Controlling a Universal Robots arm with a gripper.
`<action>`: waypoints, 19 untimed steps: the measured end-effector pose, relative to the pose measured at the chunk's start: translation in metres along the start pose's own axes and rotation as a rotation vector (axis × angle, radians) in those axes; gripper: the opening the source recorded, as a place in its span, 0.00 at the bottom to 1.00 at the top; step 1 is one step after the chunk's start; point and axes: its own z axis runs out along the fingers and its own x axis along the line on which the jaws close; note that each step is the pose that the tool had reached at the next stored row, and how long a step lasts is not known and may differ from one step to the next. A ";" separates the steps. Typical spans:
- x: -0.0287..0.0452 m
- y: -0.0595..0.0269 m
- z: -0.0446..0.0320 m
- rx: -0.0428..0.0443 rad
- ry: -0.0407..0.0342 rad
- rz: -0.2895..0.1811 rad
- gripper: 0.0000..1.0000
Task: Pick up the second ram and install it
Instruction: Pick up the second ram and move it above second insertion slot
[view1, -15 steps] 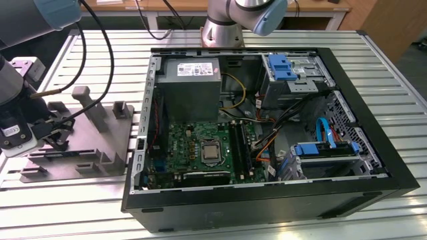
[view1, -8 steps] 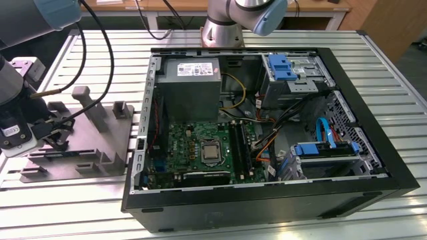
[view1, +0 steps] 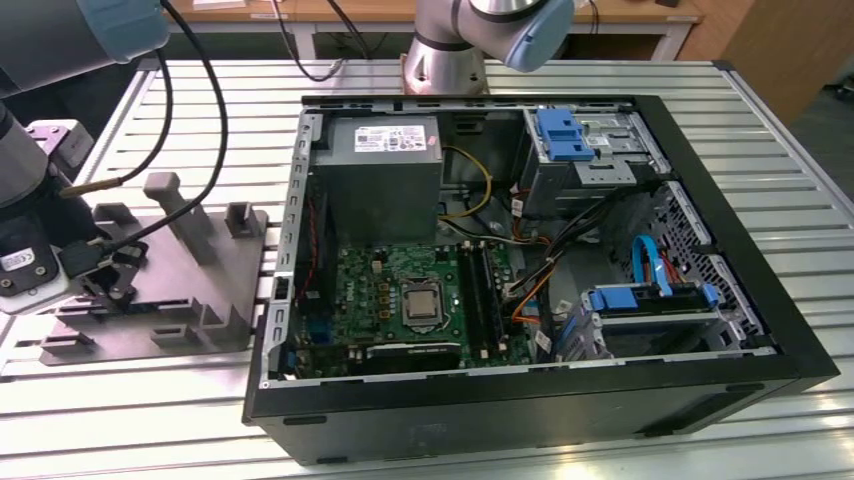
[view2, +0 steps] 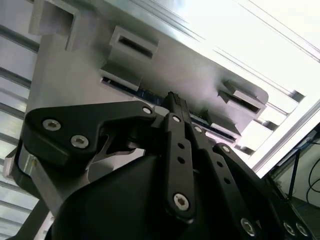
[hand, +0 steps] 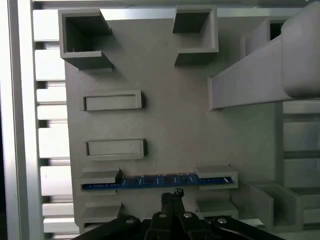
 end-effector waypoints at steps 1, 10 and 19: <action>0.0000 0.0000 0.0000 0.0003 0.0000 0.000 0.11; 0.0003 0.0001 0.0000 -0.0157 -0.0007 -0.043 0.11; 0.0003 0.0000 0.0000 -0.0198 -0.0049 -0.193 0.11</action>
